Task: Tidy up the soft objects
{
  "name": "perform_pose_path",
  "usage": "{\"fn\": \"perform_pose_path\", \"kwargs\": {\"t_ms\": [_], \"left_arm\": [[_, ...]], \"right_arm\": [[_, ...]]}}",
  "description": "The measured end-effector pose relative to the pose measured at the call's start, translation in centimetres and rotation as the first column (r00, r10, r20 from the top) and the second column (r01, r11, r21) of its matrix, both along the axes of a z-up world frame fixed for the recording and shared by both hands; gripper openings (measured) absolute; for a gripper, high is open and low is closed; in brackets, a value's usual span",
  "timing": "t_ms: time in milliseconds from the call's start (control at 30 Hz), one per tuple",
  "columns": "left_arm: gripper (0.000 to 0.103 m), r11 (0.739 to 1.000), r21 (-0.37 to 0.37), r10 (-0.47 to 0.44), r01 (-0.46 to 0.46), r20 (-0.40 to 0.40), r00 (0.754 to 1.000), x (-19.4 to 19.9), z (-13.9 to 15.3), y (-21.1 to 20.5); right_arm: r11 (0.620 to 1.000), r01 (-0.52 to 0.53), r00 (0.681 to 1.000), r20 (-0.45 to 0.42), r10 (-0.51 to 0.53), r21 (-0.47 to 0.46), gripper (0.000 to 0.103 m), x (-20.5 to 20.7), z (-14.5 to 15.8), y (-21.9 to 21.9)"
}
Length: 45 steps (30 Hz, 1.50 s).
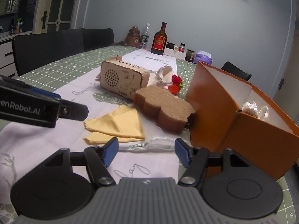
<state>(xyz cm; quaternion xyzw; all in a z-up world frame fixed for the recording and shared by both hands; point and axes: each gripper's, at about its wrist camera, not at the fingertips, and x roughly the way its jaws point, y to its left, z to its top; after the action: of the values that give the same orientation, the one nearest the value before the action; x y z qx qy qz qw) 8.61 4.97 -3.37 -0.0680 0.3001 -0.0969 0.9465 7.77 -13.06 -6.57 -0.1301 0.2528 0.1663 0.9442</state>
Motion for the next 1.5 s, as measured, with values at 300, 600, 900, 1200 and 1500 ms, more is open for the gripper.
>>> {"fn": "perform_pose_path", "kwargs": {"t_ms": [300,600,900,1200,1500], "left_arm": [[0.076,0.998,-0.057,0.003,-0.01,-0.117,0.993,4.6,-1.7,-1.7],[0.065,1.0,0.01,-0.015,0.016,-0.133,0.991,6.5,-2.4,-4.0],[0.017,0.996,0.088,-0.024,0.033,-0.095,0.995,6.4,-2.7,-6.2],[0.005,0.991,0.132,0.036,-0.031,-0.036,0.999,4.4,-1.3,-5.0],[0.005,0.993,0.076,0.095,-0.095,0.006,0.995,1.9,1.0,-2.6]], "right_arm": [[0.999,0.015,1.0,-0.012,-0.015,-0.036,0.052,3.0,-1.2,0.3],[1.0,0.009,0.999,-0.053,-0.01,-0.013,0.037,5.0,-2.3,-0.2],[0.995,0.005,0.994,-0.108,0.005,0.095,0.011,5.5,-2.4,-1.1],[0.994,0.008,0.997,-0.072,0.0,0.112,0.0,4.6,-1.1,-1.0],[0.989,-0.032,0.998,0.057,0.024,0.142,0.0,2.5,3.2,-0.4]]}}
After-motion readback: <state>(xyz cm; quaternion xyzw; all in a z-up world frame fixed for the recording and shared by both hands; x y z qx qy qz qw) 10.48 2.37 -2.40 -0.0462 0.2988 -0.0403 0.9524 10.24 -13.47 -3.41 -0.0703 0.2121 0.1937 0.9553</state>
